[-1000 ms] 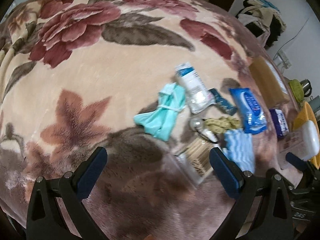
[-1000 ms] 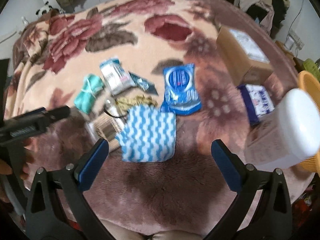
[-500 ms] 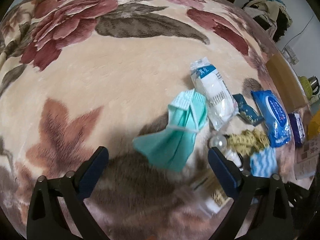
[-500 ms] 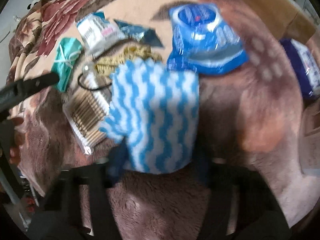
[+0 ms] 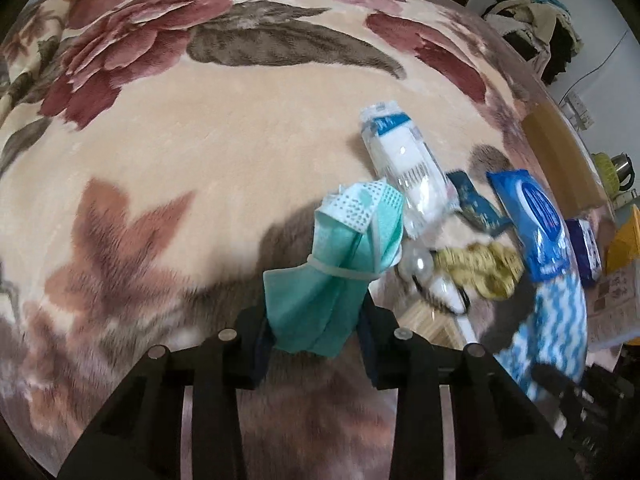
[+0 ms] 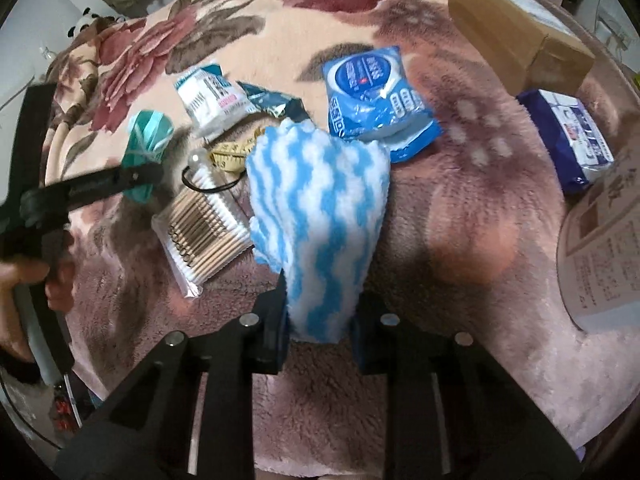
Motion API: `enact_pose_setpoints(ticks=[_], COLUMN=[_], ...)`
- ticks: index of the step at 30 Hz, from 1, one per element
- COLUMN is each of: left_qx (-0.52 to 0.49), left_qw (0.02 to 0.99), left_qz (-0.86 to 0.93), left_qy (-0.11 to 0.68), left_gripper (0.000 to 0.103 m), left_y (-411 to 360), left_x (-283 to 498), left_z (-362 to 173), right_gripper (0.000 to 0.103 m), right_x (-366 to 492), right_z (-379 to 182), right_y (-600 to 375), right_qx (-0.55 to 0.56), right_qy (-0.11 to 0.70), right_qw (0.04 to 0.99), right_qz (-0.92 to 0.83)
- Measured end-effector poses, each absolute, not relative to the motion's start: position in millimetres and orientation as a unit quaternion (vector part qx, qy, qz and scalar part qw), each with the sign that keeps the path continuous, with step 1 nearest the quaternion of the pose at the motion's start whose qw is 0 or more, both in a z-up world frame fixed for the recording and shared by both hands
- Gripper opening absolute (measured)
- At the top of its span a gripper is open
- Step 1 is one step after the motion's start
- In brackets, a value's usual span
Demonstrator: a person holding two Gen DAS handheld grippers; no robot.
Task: Organize soft objects
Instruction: 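Lift the teal mask with the left gripper while the right gripper carries the striped towel toward the basket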
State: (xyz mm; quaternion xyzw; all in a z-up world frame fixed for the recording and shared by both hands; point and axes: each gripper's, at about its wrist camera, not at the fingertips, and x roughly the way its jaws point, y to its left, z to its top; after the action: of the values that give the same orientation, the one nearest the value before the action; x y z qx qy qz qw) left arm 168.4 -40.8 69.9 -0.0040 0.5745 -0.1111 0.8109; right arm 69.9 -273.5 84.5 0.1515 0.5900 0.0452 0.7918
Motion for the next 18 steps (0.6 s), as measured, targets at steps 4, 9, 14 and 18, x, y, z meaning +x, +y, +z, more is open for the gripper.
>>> enact_pose_setpoints(ticks=[4,9,14,18], left_qx=[-0.002,0.007,0.001,0.007], left_qw=[0.809,0.804,0.795,0.794], left_qz=[-0.110,-0.123,-0.134,-0.141], left_qy=[0.578,0.582,0.591,0.591], left_gripper=[0.037,0.038,0.038,0.038], left_y=[-37.7,-43.4,-54.7,-68.0], left_x=[143.2,111.5,87.7,74.9], left_z=[77.1,85.6,87.0,90.8], right_gripper=[0.024,0.024,0.024,0.024], right_x=[67.0,58.0,47.5,34.4], right_z=[95.8,108.6,115.8,121.5], right_y=[-270.0,-268.3,-270.7,-278.3], right_qx=[0.150,0.151,0.155,0.159], right_qy=[0.579,0.569,0.567,0.567], right_qw=[0.800,0.807,0.808,0.807], right_qz=[0.046,0.047,0.042,0.032])
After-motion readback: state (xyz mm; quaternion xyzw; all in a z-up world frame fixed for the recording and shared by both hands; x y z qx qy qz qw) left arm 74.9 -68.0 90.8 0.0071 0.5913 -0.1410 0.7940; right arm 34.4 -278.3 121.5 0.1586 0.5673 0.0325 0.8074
